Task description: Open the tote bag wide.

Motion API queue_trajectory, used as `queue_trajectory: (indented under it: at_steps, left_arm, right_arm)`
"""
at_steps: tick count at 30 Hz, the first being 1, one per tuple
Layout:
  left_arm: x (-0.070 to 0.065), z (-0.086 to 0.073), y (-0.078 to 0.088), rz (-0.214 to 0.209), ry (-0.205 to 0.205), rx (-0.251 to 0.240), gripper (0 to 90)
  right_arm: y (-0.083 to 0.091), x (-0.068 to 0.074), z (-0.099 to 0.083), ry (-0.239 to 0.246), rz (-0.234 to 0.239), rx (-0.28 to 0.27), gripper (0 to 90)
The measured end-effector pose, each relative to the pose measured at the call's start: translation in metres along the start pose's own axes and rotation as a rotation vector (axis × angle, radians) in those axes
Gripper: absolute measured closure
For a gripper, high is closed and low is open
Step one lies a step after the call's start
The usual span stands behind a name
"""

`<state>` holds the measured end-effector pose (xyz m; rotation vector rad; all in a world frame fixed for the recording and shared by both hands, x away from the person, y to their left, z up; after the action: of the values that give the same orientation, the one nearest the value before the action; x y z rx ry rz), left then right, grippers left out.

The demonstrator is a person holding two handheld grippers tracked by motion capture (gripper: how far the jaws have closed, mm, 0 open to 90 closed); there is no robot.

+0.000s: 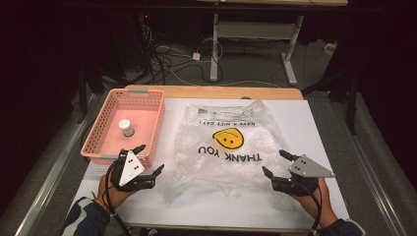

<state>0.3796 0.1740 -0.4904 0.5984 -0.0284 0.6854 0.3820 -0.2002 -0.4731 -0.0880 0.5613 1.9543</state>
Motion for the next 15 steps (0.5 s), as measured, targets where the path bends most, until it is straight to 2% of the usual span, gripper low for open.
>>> queue_trajectory:
  at_steps: [4, 10, 15]
  left_arm:
    - [0.0, -0.001, 0.0, 0.002, -0.005, 0.005, 16.4]
    - [0.0, -0.004, 0.005, 0.019, -0.016, 0.015, 16.5]
    - [0.001, -0.007, 0.006, 0.033, -0.016, 0.032, 16.5]
  right_arm:
    - [-0.003, 0.002, -0.001, 0.007, 0.014, 0.009, 24.4]
    - [-0.006, 0.0, 0.003, 0.017, 0.008, 0.01, 25.0]
    - [-0.01, -0.012, 0.014, 0.054, -0.001, -0.01, 29.8]
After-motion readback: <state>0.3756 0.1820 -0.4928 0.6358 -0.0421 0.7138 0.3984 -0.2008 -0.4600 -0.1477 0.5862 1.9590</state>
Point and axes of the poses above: each handheld gripper's, and its own axes: y roughly backward along the jaws, z roughly out of its top, x roughly to its left, the point moved 10 cm from there along -y, roughly forward along the jaws, and after that the axes turned 13 degrees about -z, right-handed, at the moved point
